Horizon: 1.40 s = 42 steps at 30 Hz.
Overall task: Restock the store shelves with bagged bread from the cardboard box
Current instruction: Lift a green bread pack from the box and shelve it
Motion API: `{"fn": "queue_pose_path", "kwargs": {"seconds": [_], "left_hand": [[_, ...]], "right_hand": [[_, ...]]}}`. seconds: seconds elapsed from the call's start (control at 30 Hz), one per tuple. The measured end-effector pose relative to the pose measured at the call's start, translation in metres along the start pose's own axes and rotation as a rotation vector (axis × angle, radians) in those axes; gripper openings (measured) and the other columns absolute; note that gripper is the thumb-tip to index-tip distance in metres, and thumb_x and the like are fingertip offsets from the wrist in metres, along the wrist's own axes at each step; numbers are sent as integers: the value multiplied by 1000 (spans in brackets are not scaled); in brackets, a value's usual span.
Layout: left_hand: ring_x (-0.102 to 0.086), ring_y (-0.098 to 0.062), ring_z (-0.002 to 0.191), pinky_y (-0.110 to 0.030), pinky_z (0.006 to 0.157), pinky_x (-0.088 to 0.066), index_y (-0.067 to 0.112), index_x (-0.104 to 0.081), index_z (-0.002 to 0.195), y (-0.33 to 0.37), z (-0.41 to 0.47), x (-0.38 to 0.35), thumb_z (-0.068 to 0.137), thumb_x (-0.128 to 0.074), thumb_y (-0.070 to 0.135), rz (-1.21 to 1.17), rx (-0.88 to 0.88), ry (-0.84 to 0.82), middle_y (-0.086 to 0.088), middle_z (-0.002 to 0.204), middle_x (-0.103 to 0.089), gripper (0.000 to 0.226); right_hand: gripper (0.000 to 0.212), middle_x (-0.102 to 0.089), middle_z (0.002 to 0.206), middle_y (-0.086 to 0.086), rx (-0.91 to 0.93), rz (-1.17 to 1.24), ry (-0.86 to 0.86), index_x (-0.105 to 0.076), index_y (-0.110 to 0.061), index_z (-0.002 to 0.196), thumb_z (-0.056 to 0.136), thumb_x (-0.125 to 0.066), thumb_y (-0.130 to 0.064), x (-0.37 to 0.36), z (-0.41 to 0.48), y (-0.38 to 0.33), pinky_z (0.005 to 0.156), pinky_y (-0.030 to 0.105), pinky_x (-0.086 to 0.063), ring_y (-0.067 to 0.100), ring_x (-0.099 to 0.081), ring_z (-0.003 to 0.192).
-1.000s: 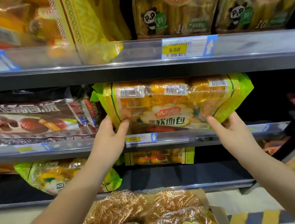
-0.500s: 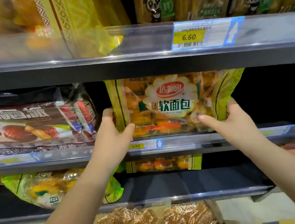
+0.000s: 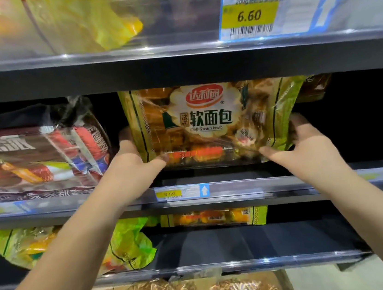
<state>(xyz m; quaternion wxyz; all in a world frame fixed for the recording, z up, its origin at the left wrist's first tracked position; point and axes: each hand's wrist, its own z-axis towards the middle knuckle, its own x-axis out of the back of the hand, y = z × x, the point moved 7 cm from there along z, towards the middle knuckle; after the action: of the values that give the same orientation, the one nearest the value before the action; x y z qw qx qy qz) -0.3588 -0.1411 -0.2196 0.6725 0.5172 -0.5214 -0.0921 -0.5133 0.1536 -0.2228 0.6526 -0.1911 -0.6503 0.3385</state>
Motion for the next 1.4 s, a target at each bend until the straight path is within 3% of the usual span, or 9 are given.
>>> {"fn": "queue_pose_path", "kwargs": {"seconds": [0.17, 0.27, 0.47, 0.57, 0.7, 0.97, 1.07, 1.23, 1.4], "left_hand": [[-51, -26, 101, -29, 81, -37, 7, -20, 155, 6, -8, -3, 95, -65, 42, 171, 46, -37, -13, 125, -56, 82], [-51, -19, 85, -30, 64, -38, 7, -22, 153, 6, -9, -6, 96, -66, 41, 175, 54, -23, -5, 105, -58, 79], [-57, -23, 103, -29, 80, -38, 15, -30, 149, 3, -4, -6, 92, -73, 34, 17, 65, 57, 2, 104, -57, 74], [-60, -20, 104, -29, 84, -41, 20, -40, 141, 3, 0, -9, 90, -77, 32, -79, 37, 97, 14, 94, -56, 65], [-51, 1, 80, -19, 83, -36, 22, -41, 133, 10, 5, -15, 90, -78, 27, -135, 19, 91, 20, 88, -49, 57], [-54, -29, 98, -33, 80, -38, 6, -43, 129, 6, 5, -21, 95, -68, 45, 29, 167, 29, -5, 105, -56, 57], [-50, -28, 93, -32, 78, -36, 6, -41, 118, 4, 4, -21, 97, -66, 41, 35, 153, 60, 3, 84, -46, 48], [-47, -17, 70, -31, 57, -33, 9, -44, 89, 6, 4, -21, 97, -66, 40, 77, 175, 46, -3, 82, -49, 39], [-47, -18, 73, -32, 76, -36, 8, -45, 102, 17, 6, -23, 100, -65, 30, 8, 216, -26, 0, 80, -46, 29]], "right_hand": [[87, -55, 139, 8, -21, -173, -47, -35, -23, 154, 83, -76, -54, 0, -5, 11, 89, 31, -47, 23, -59, 120], [83, -61, 131, 2, -48, -66, -90, -37, -22, 153, 85, -78, -46, -4, -4, 11, 85, 27, -46, 16, -62, 106], [48, -59, 86, -18, -81, 58, -61, -48, -29, 116, 84, -81, -40, -9, 6, 9, 85, 29, -48, 15, -64, 95], [43, -72, 97, -6, -107, 203, -62, -56, -24, 114, 82, -84, -29, -12, 12, 13, 96, 34, -53, 17, -70, 101], [49, -70, 105, -4, -84, 223, -5, -55, -30, 113, 77, -86, -38, -11, 18, 12, 97, 44, -55, 23, -68, 104], [69, -63, 131, 0, -107, 11, -109, -43, -30, 145, 86, -74, -49, -22, 21, 14, 98, 38, -51, 28, -62, 118], [70, -62, 137, 3, -114, 2, -118, -41, -29, 148, 88, -72, -49, -22, 22, 13, 98, 36, -49, 28, -61, 120], [71, -55, 142, 8, -130, -27, -176, -33, -26, 154, 94, -67, -45, -27, 24, 14, 95, 35, -44, 30, -55, 127], [60, -58, 138, 10, -179, -2, -203, -40, -19, 148, 96, -65, -38, -31, 25, 15, 105, 40, -47, 32, -57, 123]]}}
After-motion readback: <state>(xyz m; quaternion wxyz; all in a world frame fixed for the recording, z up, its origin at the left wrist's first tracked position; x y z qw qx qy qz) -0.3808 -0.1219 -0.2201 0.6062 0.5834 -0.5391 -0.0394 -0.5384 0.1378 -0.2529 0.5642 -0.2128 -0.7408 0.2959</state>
